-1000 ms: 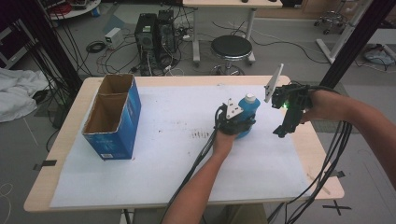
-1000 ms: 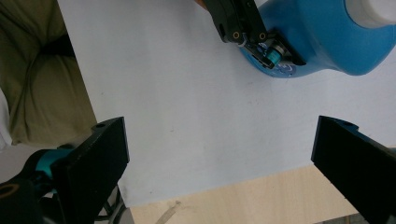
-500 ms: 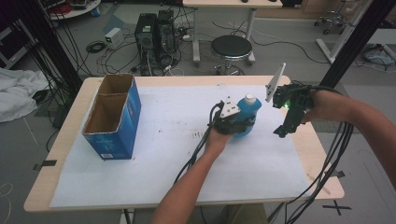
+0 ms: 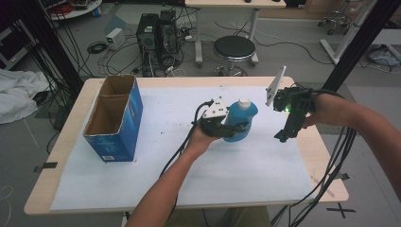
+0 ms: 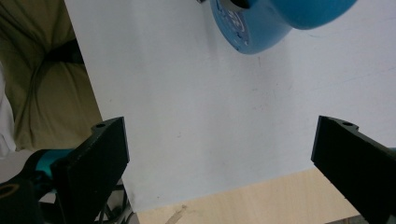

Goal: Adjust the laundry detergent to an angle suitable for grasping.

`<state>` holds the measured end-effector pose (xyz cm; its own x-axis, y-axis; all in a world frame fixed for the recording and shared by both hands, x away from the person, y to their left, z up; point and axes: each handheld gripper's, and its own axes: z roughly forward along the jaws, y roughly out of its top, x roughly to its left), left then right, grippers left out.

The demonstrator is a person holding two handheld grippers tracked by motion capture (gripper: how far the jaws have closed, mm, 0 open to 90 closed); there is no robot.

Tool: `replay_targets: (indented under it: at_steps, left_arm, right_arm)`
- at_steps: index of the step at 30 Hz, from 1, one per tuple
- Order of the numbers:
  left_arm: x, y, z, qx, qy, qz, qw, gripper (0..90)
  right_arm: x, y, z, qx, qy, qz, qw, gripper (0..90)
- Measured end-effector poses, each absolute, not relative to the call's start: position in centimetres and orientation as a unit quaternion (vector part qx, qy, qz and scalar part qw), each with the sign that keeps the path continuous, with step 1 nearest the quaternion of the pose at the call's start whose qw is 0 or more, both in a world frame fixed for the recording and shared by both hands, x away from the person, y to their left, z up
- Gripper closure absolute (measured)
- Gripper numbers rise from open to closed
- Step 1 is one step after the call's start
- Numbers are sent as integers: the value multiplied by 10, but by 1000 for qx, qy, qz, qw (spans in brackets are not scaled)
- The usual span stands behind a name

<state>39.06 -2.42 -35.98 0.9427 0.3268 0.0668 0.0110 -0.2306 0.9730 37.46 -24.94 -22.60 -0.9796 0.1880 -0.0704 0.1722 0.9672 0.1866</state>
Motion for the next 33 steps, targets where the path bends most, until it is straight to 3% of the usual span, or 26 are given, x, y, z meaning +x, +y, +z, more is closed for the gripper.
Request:
replay_targets:
  at_steps: [13, 33]
  left_arm:
    - [395, 1, -368, 791, 33, 40, 609, 452]
    - [399, 9, -392, 798, 16, -7, 602, 454]
  right_arm:
    - [370, -244, -226, 89, 991, 87, 43, 31]
    - [373, -246, -228, 93, 991, 88, 43, 31]
